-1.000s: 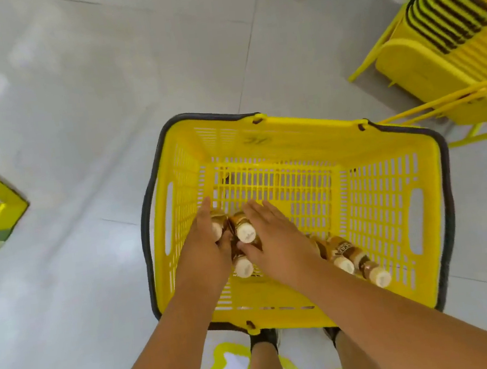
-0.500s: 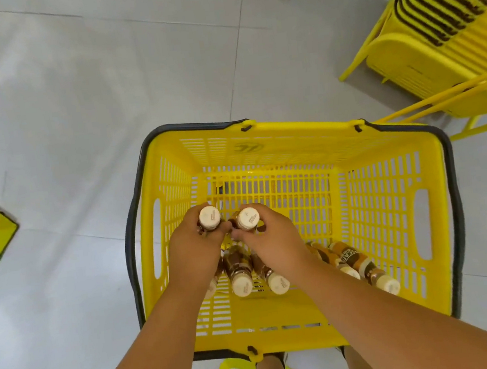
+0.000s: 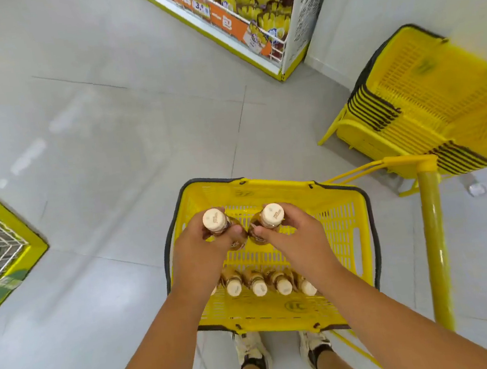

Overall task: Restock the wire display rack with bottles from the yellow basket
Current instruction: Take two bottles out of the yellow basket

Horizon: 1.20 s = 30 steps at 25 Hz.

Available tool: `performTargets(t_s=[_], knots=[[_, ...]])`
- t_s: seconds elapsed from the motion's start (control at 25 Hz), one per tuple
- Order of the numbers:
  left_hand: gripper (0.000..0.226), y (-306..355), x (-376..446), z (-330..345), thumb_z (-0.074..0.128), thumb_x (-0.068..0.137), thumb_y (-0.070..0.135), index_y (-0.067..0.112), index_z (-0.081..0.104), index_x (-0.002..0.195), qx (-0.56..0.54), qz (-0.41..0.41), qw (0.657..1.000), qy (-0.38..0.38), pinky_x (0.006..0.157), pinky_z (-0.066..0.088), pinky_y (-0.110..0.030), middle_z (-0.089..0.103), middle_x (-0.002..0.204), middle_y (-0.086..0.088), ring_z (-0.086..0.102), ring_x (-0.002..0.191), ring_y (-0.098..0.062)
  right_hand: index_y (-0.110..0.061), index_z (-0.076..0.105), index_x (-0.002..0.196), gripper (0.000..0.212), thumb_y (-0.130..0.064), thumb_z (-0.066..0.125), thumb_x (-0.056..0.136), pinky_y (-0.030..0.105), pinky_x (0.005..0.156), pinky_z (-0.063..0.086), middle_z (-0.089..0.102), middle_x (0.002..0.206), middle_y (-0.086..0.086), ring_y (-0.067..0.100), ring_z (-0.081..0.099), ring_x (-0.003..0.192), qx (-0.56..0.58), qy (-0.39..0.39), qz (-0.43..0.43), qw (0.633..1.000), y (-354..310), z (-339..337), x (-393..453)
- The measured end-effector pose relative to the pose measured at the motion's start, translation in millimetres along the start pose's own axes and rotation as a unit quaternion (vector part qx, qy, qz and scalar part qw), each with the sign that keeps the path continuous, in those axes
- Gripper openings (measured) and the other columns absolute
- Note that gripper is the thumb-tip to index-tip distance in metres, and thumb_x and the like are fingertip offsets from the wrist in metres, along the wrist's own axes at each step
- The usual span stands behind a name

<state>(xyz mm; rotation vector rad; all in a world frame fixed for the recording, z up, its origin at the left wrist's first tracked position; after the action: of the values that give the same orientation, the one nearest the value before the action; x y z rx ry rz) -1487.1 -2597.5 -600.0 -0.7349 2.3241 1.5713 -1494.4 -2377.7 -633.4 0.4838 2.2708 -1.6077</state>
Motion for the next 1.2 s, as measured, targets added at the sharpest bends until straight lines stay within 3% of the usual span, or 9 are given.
performTargets(t_s=[0.24,0.36,0.48,0.64,0.84,1.04,1.2], knots=[[0.041,185,-84,-78,0.087,0.075,0.013,0.031,0.075,0.110,-0.118,0.080,0.989,0.033,0.090,0.053,-0.026,0.077,0.099,0.019,0.071,0.101,-0.002,-0.033,0.078,0.105,0.034,-0.038,0.088,0.073,0.035,0.101,0.051,0.076,0.110,-0.013,0.005,0.066,0.111,-0.008,-0.004,-0.118,0.993,-204,-86,-67],[0.044,267,-127,-125,0.083,0.077,0.003,0.026,0.074,0.113,-0.151,0.123,0.980,0.050,0.082,0.054,-0.016,0.078,0.096,0.017,0.071,0.095,0.000,-0.029,0.079,0.104,0.030,-0.031,0.088,0.075,0.032,0.099,0.051,0.077,0.107,-0.013,0.002,0.067,0.108,-0.016,-0.032,-0.180,0.983,-313,-110,-108],[0.039,334,-166,-176,0.084,0.076,0.004,0.026,0.074,0.107,-0.152,0.156,0.972,0.085,0.076,0.051,-0.014,0.079,0.095,0.013,0.072,0.089,0.000,-0.026,0.079,0.102,0.028,-0.027,0.087,0.076,0.039,0.100,0.055,0.079,0.101,-0.008,0.008,0.072,0.102,0.008,-0.064,-0.212,0.975,-399,-123,-139],[0.039,397,-222,-253,0.085,0.077,0.008,0.024,0.068,0.108,-0.183,0.199,0.951,0.150,0.072,0.050,-0.014,0.079,0.098,0.008,0.072,0.087,0.000,-0.030,0.079,0.099,0.036,-0.042,0.085,0.065,0.049,0.097,0.056,0.080,0.097,0.000,0.025,0.073,0.098,0.033,-0.109,-0.268,0.957,-496,-137,-178],[0.034,417,-289,-323,0.083,0.080,0.016,0.029,0.074,0.111,-0.196,0.226,0.925,0.233,0.078,0.049,-0.014,0.078,0.100,0.017,0.071,0.095,0.002,-0.031,0.082,0.095,0.019,-0.021,0.085,0.079,0.026,0.081,0.051,0.080,0.092,-0.004,0.004,0.069,0.081,0.046,-0.190,-0.314,0.929,-571,-124,-220],[0.027,396,-342,-381,0.080,0.084,0.018,0.030,0.076,0.107,-0.176,0.206,0.916,0.295,0.075,0.049,-0.013,0.078,0.096,0.018,0.071,0.090,0.005,-0.022,0.082,0.095,0.020,-0.013,0.087,0.078,0.022,0.078,0.051,0.081,0.093,-0.002,0.006,0.072,0.084,0.048,-0.275,-0.329,0.902,-608,-59,-269],[0.025,369,-387,-443,0.079,0.086,0.017,0.035,0.075,0.102,-0.174,0.199,0.900,0.347,0.075,0.052,-0.013,0.077,0.093,0.022,0.070,0.086,0.009,-0.025,0.080,0.096,0.025,-0.010,0.087,0.077,0.020,0.074,0.055,0.081,0.091,-0.005,0.008,0.076,0.086,0.039,-0.322,-0.357,0.876,-634,6,-317]])
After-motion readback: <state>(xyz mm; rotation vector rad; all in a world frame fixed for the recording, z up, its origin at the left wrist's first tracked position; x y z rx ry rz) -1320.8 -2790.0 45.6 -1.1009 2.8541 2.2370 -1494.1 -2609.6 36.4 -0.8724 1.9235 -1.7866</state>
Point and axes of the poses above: each hand's wrist, its own x-axis towards the middle knuckle, its own z-axis out of the palm, y = z × x, the point moved 10 cm from there along x, towards the middle knuckle
